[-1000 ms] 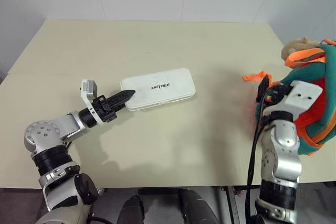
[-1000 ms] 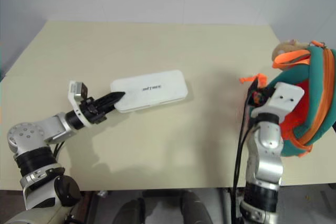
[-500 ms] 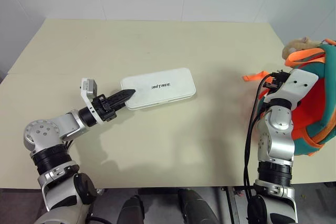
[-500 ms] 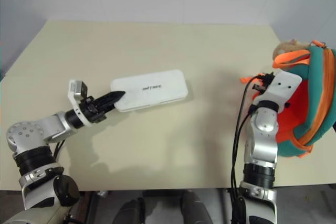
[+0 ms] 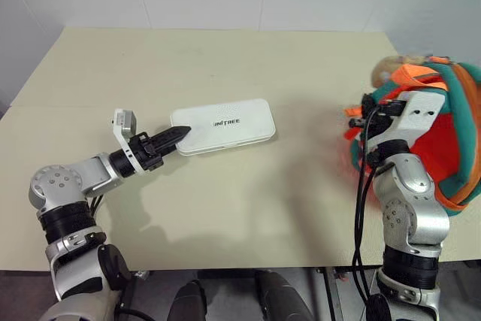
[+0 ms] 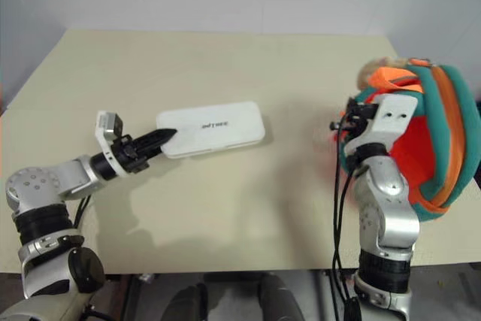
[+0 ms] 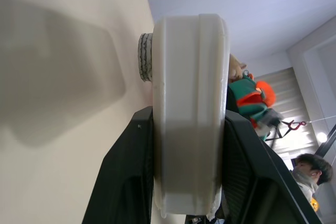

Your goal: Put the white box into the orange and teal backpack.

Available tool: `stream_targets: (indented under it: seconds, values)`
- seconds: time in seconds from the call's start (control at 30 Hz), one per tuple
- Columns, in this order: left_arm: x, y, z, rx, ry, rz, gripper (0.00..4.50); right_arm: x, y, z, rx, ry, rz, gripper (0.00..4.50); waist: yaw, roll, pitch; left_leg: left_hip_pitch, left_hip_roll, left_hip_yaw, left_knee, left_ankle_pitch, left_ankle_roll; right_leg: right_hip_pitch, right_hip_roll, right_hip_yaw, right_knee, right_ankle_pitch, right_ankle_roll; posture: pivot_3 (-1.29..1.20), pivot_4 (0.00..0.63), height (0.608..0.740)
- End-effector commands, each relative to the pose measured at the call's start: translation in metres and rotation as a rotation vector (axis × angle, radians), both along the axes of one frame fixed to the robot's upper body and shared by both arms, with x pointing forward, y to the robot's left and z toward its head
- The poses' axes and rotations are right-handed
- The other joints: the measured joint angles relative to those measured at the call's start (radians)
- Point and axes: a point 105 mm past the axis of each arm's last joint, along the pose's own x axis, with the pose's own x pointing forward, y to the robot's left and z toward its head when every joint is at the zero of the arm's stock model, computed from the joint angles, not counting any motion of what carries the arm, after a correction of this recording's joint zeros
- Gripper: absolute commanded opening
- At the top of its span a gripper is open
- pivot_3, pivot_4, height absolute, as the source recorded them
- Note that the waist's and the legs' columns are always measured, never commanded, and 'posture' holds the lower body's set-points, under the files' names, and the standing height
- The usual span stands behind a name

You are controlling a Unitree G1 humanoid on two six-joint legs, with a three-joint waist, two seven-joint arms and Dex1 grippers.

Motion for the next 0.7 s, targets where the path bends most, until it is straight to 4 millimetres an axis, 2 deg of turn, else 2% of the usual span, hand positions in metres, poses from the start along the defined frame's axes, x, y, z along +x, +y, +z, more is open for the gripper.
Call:
stream_targets:
  seconds: [0.03,0.23,0.33,0.47,0.6,0.7]
  values:
    - [0.006,0.005,0.018,-0.006,-0.073,0.008,1.32,-0.026,0.040,0.028,-0.005,-0.069,0.271,0.00,-0.001,0.000,0.000,0.000,0.000,0.000,0.000,0.000,0.000,0.000,0.000,0.000,0.000,0.000,0.000,0.00,0.150,0.740]
    - [0.016,0.013,0.029,0.020,-0.105,0.023,1.32,-0.063,0.087,0.041,-0.087,-0.036,0.665,0.00,0.000,0.000,0.000,-0.001,0.000,0.000,-0.001,0.000,0.000,-0.002,0.000,0.000,-0.001,0.000,-0.001,0.00,0.150,0.740]
    - [0.019,0.019,0.033,0.041,-0.120,0.035,1.32,-0.086,0.099,0.042,-0.142,-0.006,0.856,0.00,0.002,0.000,0.000,-0.002,0.000,0.001,-0.002,0.000,0.001,-0.003,0.000,0.000,-0.001,-0.001,-0.001,0.00,0.150,0.740]
    - [0.024,0.027,0.041,0.061,-0.146,0.055,1.32,-0.118,0.107,0.044,-0.213,0.041,1.100,0.00,0.005,0.000,0.000,-0.004,0.000,0.001,-0.002,-0.002,0.001,-0.003,0.000,0.000,-0.002,-0.003,-0.001,0.00,0.150,0.740]
    - [0.024,0.036,0.045,0.086,-0.162,0.062,1.32,-0.147,0.103,0.045,-0.310,0.120,1.306,0.00,0.006,0.001,0.001,-0.005,0.001,0.001,-0.002,-0.003,0.002,-0.004,0.000,-0.001,-0.004,-0.004,-0.001,0.00,0.150,0.740]
    - [0.023,0.041,0.046,0.110,-0.169,0.057,1.32,-0.158,0.097,0.041,-0.384,0.179,1.381,0.00,0.006,0.001,0.001,-0.006,0.001,0.000,-0.002,-0.003,0.003,-0.004,-0.001,-0.002,-0.005,-0.005,-0.002,0.00,0.150,0.740]
